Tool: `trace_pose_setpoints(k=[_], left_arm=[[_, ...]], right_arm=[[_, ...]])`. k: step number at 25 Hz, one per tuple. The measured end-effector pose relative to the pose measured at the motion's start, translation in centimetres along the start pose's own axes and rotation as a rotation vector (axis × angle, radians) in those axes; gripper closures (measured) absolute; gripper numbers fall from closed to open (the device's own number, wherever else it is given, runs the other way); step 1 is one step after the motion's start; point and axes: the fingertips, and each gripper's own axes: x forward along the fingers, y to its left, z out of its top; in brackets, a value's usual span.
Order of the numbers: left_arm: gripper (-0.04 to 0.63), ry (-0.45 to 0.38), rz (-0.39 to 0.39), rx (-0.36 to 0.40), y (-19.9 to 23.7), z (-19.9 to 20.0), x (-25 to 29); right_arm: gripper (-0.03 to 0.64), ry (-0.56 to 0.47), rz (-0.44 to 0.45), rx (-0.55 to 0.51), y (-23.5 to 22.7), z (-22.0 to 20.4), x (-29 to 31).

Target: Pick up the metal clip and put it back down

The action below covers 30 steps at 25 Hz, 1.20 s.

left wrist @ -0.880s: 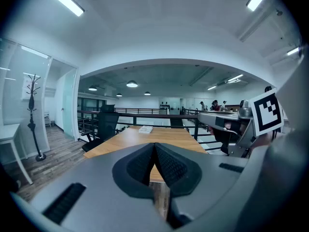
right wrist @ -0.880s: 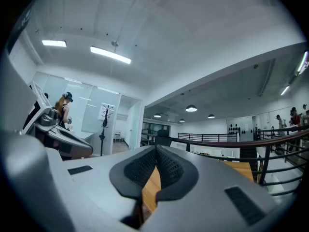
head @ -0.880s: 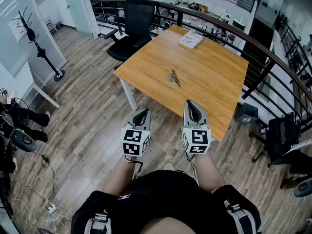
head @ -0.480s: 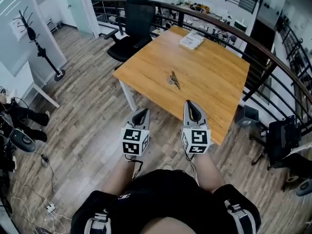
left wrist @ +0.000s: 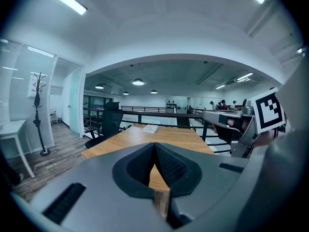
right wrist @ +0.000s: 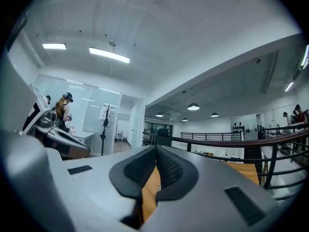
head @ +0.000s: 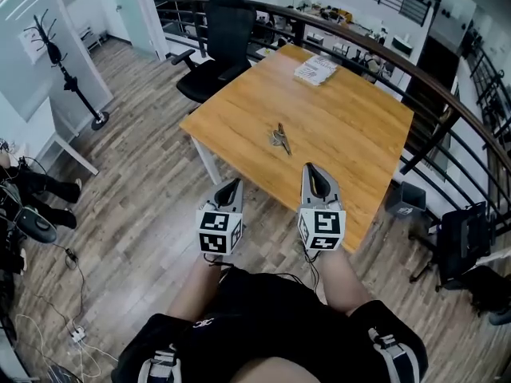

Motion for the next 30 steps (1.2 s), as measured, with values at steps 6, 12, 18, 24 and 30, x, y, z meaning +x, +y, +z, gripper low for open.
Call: trace_pose_setpoints(k=[6,12,18,24,30], left_arm=[[0.583,0.013,0.003,0.005,-1.0,0.5,3.9],[0.583,0.011,-0.012,-0.011,2.5,1.0,9.9],[0.583,0.019,-0.071,-0.006,8.2,2.7,18.9],[0.583,0.033,-0.18,0.02,15.9,6.0,29.9],[0.583,0.046,-0.289,0.071,20.6,9.9,37.9]], right_arm=[[0.601,0.007,0.0,0.01,-3.5,-1.2,2.5],[0.601,0.035,-0.014,-0.007,-4.7,-3.1,9.3],[0.601,0.067,-0.06,-0.01,-6.0,-4.8,18.8],[0.6,0.107,-0.137,0.0,-7.3,-5.8,31.6],[0.6,0.134,-0.216,-0.016,-8.7,-5.5,40.8]])
